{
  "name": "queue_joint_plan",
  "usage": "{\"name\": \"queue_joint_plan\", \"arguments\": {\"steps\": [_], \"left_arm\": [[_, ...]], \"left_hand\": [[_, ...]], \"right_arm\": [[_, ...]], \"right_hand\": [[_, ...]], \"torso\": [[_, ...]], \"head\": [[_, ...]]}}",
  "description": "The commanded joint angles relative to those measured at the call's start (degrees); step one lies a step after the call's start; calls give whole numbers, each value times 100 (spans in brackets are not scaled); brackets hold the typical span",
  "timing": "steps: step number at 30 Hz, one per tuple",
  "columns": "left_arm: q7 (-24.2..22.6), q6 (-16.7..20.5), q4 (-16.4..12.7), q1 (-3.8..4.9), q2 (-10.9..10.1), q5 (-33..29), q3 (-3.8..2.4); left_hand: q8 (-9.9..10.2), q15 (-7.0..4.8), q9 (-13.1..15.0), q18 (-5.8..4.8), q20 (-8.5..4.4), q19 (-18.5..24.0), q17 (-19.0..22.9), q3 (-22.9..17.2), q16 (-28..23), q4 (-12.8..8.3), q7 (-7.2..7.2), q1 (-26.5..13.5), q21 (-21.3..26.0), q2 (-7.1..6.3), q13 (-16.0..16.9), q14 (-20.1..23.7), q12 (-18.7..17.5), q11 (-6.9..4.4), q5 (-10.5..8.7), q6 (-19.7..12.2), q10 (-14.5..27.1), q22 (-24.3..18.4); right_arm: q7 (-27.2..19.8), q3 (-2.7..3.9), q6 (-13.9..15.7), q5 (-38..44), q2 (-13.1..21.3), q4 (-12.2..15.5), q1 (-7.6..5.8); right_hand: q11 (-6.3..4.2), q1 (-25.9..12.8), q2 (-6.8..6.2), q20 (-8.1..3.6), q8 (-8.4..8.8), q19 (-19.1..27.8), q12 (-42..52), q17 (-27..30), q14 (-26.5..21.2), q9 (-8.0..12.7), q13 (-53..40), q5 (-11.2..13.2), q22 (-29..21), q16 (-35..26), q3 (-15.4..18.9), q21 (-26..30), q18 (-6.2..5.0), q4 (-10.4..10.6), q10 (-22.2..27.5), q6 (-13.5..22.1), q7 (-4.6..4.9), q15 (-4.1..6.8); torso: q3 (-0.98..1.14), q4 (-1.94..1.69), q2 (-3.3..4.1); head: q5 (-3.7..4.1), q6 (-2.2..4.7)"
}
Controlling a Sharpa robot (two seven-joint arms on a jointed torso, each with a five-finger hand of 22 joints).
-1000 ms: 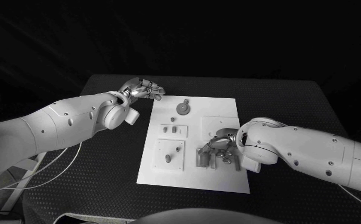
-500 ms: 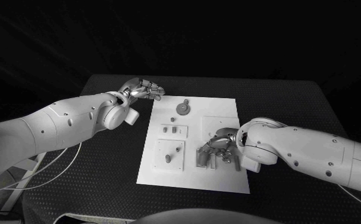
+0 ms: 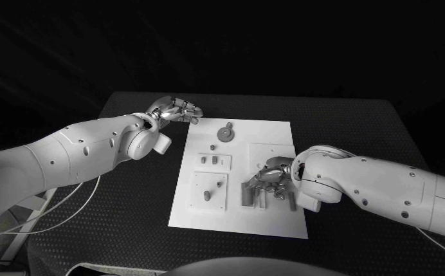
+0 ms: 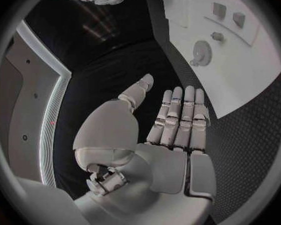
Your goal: Assemble the parts on the task board
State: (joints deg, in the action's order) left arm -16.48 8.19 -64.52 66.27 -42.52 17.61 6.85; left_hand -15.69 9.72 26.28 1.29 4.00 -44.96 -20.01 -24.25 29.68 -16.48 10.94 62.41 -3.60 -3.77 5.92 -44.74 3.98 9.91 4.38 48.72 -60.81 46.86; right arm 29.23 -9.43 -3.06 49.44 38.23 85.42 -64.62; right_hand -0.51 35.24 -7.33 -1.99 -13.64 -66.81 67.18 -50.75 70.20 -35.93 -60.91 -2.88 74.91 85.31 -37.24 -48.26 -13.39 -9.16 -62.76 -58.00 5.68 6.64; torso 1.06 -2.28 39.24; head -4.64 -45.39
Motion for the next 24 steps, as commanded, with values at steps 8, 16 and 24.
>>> {"name": "queue_joint_plan", "arguments": {"steps": [8,16,24], "left_arm": [[-36,-69,-14,4,5,-30,-3],[-43,-66,-7,4,-4,-30,-3],[-45,-76,-4,3,-4,-30,-3]], "left_hand": [[-18,18,-10,61,14,12,-11,38,-33,1,-6,-55,-36,16,-10,9,0,4,-12,-38,36,-9],[-18,18,-10,61,14,12,-13,37,-34,1,-7,-55,-37,19,-11,9,0,4,-12,-37,36,-10],[-19,19,-10,61,14,12,-16,35,-36,1,-7,-56,-37,21,-11,9,0,5,-12,-37,36,-10]], "right_arm": [[1,-23,146,361,58,38,27],[-583,-19,399,957,333,333,27],[-1385,8,1197,2209,579,478,23]], "right_hand": [[-8,54,137,-11,12,0,11,5,-25,-21,6,-10,107,-11,-26,7,-161,26,32,36,11,-1],[-13,198,-146,-18,16,-9,24,17,-16,-37,24,-11,101,-17,-28,1,-161,-113,26,42,7,6],[27,755,-288,-38,76,-83,83,4,41,-42,19,-11,97,0,-153,-24,-161,-328,7,171,50,-29]], "torso": [[2,-2,0],[6,-8,-2],[4,6,0]], "head": [[-2,-2],[-17,6],[-32,16]]}}
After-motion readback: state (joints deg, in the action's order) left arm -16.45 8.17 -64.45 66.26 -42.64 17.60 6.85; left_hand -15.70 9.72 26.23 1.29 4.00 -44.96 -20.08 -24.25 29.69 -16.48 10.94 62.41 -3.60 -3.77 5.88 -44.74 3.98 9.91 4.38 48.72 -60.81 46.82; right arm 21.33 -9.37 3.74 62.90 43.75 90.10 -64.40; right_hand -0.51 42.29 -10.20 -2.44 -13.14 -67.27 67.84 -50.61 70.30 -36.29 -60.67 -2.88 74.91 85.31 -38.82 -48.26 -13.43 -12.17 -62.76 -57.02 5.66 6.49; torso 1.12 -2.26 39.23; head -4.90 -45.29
